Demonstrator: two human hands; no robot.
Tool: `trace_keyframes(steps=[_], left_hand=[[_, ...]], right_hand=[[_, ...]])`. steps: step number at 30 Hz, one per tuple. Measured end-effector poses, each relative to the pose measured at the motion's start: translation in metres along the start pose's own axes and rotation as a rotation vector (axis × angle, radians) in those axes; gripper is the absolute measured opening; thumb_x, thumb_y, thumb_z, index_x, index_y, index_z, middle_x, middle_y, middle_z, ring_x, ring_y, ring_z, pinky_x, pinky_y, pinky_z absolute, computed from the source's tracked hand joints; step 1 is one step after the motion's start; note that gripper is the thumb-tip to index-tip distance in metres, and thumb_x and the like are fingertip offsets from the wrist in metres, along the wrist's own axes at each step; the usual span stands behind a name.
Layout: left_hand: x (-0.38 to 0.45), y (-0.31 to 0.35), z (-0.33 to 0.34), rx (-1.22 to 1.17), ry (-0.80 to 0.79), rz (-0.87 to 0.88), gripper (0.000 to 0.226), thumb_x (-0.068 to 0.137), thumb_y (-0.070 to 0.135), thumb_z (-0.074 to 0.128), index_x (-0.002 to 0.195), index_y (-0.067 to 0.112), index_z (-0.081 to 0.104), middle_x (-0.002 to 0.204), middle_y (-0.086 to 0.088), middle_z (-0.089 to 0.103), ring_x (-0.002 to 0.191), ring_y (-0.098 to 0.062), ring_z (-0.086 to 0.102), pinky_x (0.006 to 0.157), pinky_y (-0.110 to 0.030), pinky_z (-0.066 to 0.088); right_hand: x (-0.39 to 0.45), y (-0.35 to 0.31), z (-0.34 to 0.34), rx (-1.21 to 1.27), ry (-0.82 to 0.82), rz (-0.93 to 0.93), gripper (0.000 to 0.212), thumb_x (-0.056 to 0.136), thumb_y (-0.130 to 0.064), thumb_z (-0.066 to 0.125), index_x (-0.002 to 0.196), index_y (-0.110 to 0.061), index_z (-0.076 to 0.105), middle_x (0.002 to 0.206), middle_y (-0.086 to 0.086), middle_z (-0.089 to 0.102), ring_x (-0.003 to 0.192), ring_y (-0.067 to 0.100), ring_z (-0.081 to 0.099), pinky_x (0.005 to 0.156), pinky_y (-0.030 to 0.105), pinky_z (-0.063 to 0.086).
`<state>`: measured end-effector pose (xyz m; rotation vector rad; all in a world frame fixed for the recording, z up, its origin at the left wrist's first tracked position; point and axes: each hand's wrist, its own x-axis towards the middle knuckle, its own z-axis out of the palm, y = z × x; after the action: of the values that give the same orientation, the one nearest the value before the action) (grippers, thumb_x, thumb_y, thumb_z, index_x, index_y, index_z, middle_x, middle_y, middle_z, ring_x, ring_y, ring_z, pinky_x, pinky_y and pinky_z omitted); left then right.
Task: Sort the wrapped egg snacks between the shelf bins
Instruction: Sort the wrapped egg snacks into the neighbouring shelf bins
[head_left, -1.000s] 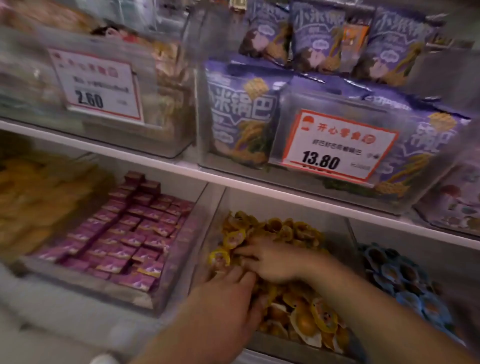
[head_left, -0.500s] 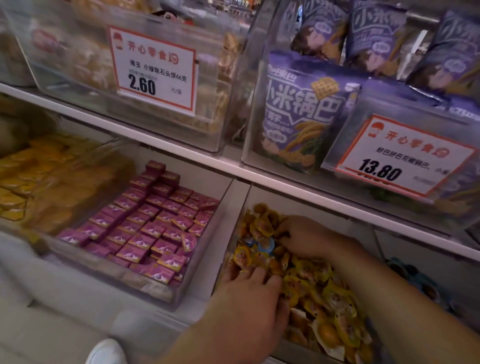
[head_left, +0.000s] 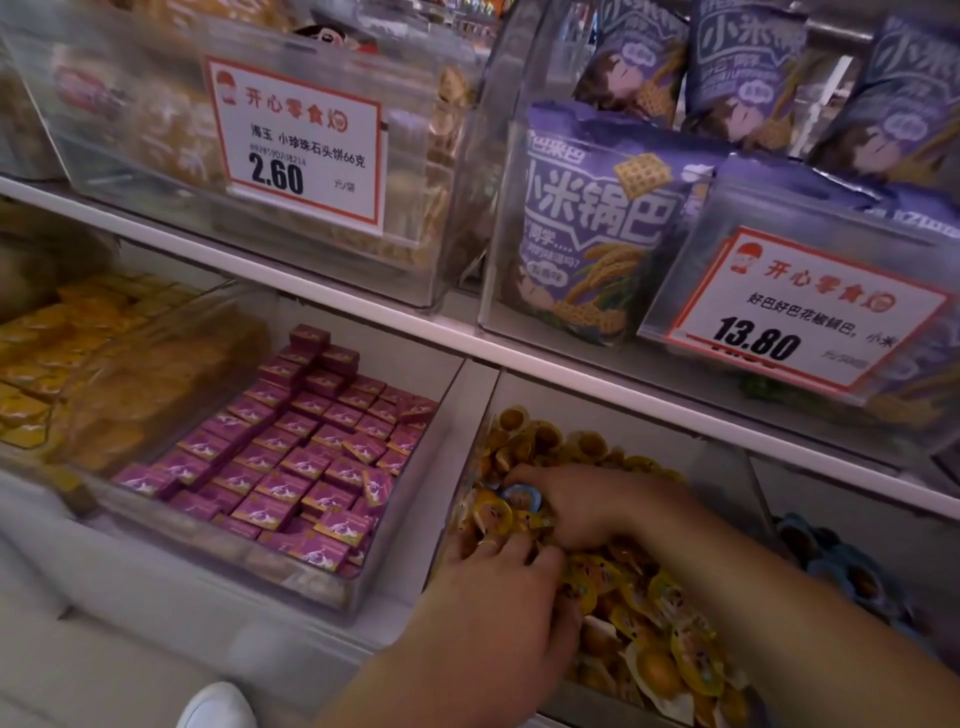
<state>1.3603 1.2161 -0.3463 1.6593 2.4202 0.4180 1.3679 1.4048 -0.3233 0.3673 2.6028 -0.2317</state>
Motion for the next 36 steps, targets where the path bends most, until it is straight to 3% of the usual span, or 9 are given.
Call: trace_keyframes(steps=[10,14,17,19,22,25,29,32,36], left_hand=[[0.002,0.001,-0.002,-0.093,0.087,-0.039,0.044,0.089,0.053,0.034,0.125,0.034,0.051,0.125,0.009,0.051,0.117,-0.020,0.049,0.107,-0.042,0.035],[0.008,0.001,-0.003,-0.368,0.292,-0.054,0.039,0.086,0.051,0.039,0.119,0.038,0.055,0.114,0.019,0.055,0.103,-0.007,0.054,0.083,-0.026,0.045],[0.015,0.006,-0.005,-0.646,0.409,-0.133,0.035,0.083,0.060,0.039,0.112,0.045,0.052,0.102,0.028,0.062,0.096,0.008,0.057,0.074,-0.009,0.043],[0.021,0.013,-0.012,-1.081,0.418,-0.291,0.033,0.086,0.062,0.049,0.111,0.041,0.052,0.096,0.026,0.066,0.089,0.005,0.065,0.072,-0.013,0.050],[0.029,0.020,-0.018,-1.730,0.293,-0.464,0.035,0.093,0.044,0.062,0.121,0.025,0.053,0.102,-0.004,0.072,0.081,-0.026,0.075,0.060,-0.035,0.058],[0.030,0.020,-0.016,-1.851,0.211,-0.441,0.050,0.079,0.047,0.073,0.121,0.023,0.059,0.107,-0.013,0.072,0.086,-0.031,0.074,0.062,-0.035,0.059],[0.029,0.016,-0.012,-1.922,0.236,-0.541,0.021,0.092,0.021,0.068,0.111,0.013,0.068,0.109,-0.014,0.071,0.082,-0.021,0.071,0.058,-0.030,0.056],[0.028,0.016,-0.008,-1.763,0.272,-0.540,0.013,0.094,0.008,0.063,0.101,0.015,0.072,0.107,-0.012,0.069,0.081,-0.020,0.073,0.061,-0.030,0.057],[0.020,0.019,-0.010,-1.167,0.340,-0.334,0.025,0.088,0.011,0.062,0.092,0.034,0.068,0.097,0.009,0.065,0.071,-0.004,0.064,0.055,-0.014,0.048]], right_hand=[[-0.004,0.010,0.005,0.428,0.206,-0.070,0.043,0.084,-0.019,0.076,0.124,-0.026,0.061,0.120,-0.004,0.061,0.111,0.012,0.058,0.096,0.027,0.049],[-0.023,0.017,-0.013,0.723,0.405,-0.028,0.046,0.081,-0.023,0.080,0.124,-0.023,0.064,0.121,-0.002,0.065,0.112,0.014,0.062,0.093,0.026,0.051],[-0.052,0.017,-0.017,1.215,0.324,-0.128,0.025,0.078,-0.022,0.077,0.103,-0.022,0.078,0.105,0.006,0.076,0.098,0.020,0.071,0.080,0.026,0.056],[-0.065,0.014,-0.015,1.299,0.280,-0.140,0.028,0.079,-0.020,0.075,0.107,-0.016,0.076,0.105,0.017,0.074,0.093,0.029,0.069,0.082,0.035,0.056],[-0.073,0.010,-0.011,1.055,0.400,-0.179,0.041,0.085,-0.005,0.073,0.124,-0.010,0.063,0.110,0.015,0.071,0.096,0.022,0.067,0.086,0.033,0.055],[-0.078,-0.001,-0.004,0.767,0.434,-0.219,0.051,0.083,-0.008,0.078,0.129,-0.023,0.061,0.124,-0.009,0.067,0.117,0.002,0.060,0.099,0.018,0.046],[-0.085,-0.005,0.009,0.661,0.378,-0.280,0.064,0.078,-0.020,0.083,0.133,-0.038,0.056,0.127,-0.022,0.063,0.119,-0.004,0.057,0.101,0.015,0.044],[-0.090,0.012,0.005,0.708,0.295,-0.167,0.062,0.081,-0.023,0.081,0.135,-0.038,0.053,0.120,-0.017,0.066,0.110,0.001,0.063,0.095,0.020,0.050],[-0.078,0.033,-0.001,0.134,0.386,0.196,0.036,0.096,-0.026,0.054,0.132,-0.029,0.059,0.129,-0.003,0.059,0.116,0.012,0.056,0.099,0.030,0.047]])
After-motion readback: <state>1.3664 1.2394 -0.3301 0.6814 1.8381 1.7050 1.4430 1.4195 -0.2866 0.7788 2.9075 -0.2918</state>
